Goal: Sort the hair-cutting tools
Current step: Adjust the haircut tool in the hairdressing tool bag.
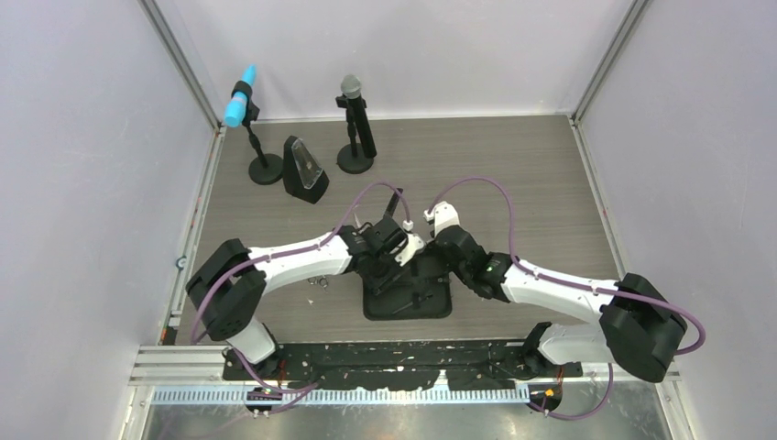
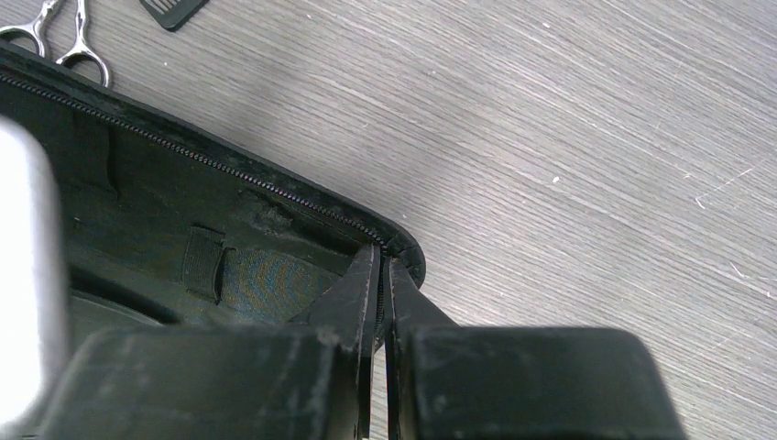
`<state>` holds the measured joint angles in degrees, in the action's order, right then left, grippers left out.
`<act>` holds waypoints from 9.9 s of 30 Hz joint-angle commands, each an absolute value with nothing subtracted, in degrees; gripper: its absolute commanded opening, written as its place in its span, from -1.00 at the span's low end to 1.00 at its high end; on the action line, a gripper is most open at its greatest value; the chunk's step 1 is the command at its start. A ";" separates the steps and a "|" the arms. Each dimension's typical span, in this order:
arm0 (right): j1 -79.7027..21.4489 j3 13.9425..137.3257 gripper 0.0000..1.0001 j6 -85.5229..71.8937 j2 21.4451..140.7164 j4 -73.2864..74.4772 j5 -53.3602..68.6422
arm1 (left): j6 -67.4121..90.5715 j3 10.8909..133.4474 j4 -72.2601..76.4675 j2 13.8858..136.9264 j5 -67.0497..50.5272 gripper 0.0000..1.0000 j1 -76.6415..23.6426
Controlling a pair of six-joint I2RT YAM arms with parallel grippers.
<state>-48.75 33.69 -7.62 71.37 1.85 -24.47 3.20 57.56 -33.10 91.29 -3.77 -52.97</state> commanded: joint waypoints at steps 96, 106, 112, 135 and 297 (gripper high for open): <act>-43.33 27.07 -0.89 -12.97 64.33 -10.44 -15.97 | -1.52 75.39 -46.77 107.04 1.48 -0.93 -65.64; -42.93 25.95 -0.89 -15.93 64.13 -10.99 -16.13 | 5.63 78.11 -44.06 108.72 1.25 -0.91 -65.65; -42.72 25.45 -0.90 -17.15 64.46 -12.26 -14.89 | 5.12 79.26 -41.18 108.92 -2.02 -0.89 -66.33; -41.82 26.99 -0.42 -16.05 61.47 -7.62 -16.03 | 6.13 75.45 -36.03 101.85 5.62 -0.10 -68.82; -33.22 26.01 -0.85 -24.88 70.79 7.39 3.02 | 40.58 62.46 -33.73 96.40 1.87 0.13 -57.92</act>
